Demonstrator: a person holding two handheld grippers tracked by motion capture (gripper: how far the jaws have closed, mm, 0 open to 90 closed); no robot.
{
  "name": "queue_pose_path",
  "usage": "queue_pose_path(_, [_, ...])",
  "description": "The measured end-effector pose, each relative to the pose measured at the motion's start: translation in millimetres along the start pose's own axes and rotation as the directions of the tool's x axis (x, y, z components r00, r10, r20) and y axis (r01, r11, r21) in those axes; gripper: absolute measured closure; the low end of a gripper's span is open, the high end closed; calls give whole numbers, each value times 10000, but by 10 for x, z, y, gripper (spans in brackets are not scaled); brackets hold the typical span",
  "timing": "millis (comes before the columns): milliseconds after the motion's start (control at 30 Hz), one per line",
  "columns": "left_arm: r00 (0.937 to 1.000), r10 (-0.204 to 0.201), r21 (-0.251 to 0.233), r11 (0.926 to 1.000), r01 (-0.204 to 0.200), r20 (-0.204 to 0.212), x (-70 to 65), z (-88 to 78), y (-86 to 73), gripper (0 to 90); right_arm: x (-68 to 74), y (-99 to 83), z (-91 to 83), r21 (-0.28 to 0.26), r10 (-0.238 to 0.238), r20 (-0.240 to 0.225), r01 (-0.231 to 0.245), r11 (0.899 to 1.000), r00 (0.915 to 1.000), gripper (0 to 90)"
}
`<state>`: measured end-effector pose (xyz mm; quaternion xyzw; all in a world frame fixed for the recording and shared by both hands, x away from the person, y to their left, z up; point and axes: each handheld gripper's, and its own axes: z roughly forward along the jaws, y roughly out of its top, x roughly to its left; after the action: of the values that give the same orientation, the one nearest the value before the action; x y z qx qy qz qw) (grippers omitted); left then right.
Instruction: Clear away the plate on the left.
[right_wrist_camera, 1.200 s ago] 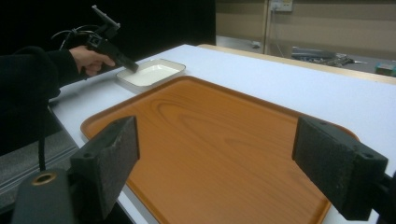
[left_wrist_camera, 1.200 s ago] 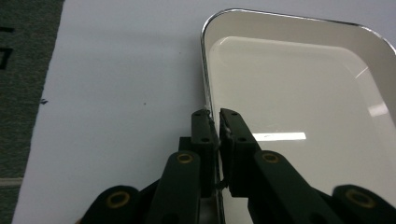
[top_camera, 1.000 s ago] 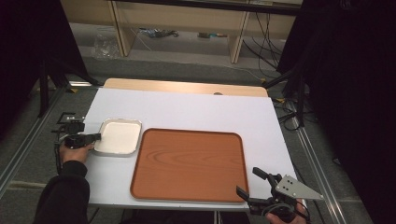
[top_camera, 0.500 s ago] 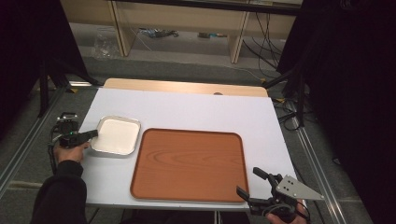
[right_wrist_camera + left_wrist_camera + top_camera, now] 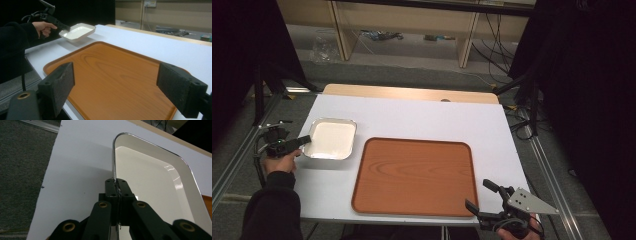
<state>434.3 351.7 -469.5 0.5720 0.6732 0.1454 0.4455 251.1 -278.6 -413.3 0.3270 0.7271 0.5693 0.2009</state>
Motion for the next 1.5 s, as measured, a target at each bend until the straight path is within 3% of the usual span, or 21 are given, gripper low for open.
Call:
queue_pose_path(100, [9997,103,-47,9999,-102,227,-44,-6,16,887,-2,2,-5,71,-41,10,41,10000,10000,159])
queue_pose_path(133, [9996,55,-122,9999,-51,281,-67,-5,22,886,8,-3,6,75,211,-192,-210,9998,9996,159])
queue_pose_path(167, [9994,55,-104,9999,-52,349,-83,-9,25,886,-6,-2,3,-4,-10,-72,10,10000,10000,159])
queue_pose_path(233, [9984,98,-124,9999,-91,565,-117,-9,27,886,8,-6,17,-146,130,-151,-132,9998,9998,159])
queue_pose_path(267, [9981,74,-122,9999,-67,604,-132,-9,30,886,-1,2,-6,80,-25,13,25,10000,10000,159])
queue_pose_path(300, [9975,109,-145,9998,-99,700,-151,-6,36,886,11,-4,5,74,238,-199,-237,9997,9995,159])
queue_pose_path(467, [9945,255,-20,9997,-255,1013,-257,8,40,886,-4,1,-5,91,-49,-5,50,9999,10000,159])
queue_pose_path(567, [9920,377,34,9993,-383,1201,-335,23,31,886,16,-7,15,-95,281,-206,-283,9996,9994,159])
queue_pose_path(600, [9913,401,59,9991,-412,1254,-356,29,25,886,2,-5,14,-147,34,-93,-36,9999,10000,159])
queue_pose_path(833, [9830,1101,312,9928,-1158,1470,-607,118,-47,886,-6,1,2,26,-94,-110,94,10000,9999,159])
queue_pose_path(867, [9809,1178,394,9913,-1253,1549,-632,131,-56,886,13,-3,2,98,263,-197,-261,9996,9995,159])
queue_pose_path(933, [9773,1286,516,9889,-1390,1686,-701,169,-91,886,-3,2,-7,107,-39,9,38,9999,10000,160])
queue_pose_path(967, [9750,1379,619,9867,-1506,1741,-750,190,-113,886,1,-5,16,-164,25,-129,-27,9999,9999,159])
queue_pose_path(1000, [9731,1444,660,9852,-1583,1792,-778,202,-126,886,0,2,-7,100,-36,-13,36,9999,10000,159])
queue_pose_path(1133, [9646,1496,826,9818,-1709,2173,-918,261,-183,886,0,-4,14,-149,17,-91,-18,9999,10000,159])
queue_pose_path(1233, [9528,1561,982,9775,-1869,2603,-1030,293,-231,886,-1,1,-8,97,-41,15,40,9999,10000,159])
queue_pose_path(1267, [9476,1624,1014,9752,-1966,2752,-1079,307,-251,886,17,-5,2,125,353,-242,-350,9993,9991,159])
queue_pose_path(1300, [9442,1669,1062,9732,-2040,2839,-1117,320,-269,886,-7,-1,2,-12,-27,-101,26,10000,9999,159])
queue_pose_path(1333, [9421,1686,1106,9719,-2080,2899,-1149,328,-284,886,0,-5,18,-167,20,-148,-23,9999,9999,159])
queue_pose_path(1367, [9404,1659,1147,9715,-2076,2969,-1194,340,-311,886,-3,2,-8,78,-98,38,98,9999,9999,159])
queue_pose_path(1500, [9186,1876,1421,9579,-2494,3477,-1372,383,-403,886,-4,1,-7,118,-36,-18,36,9999,10000,159])
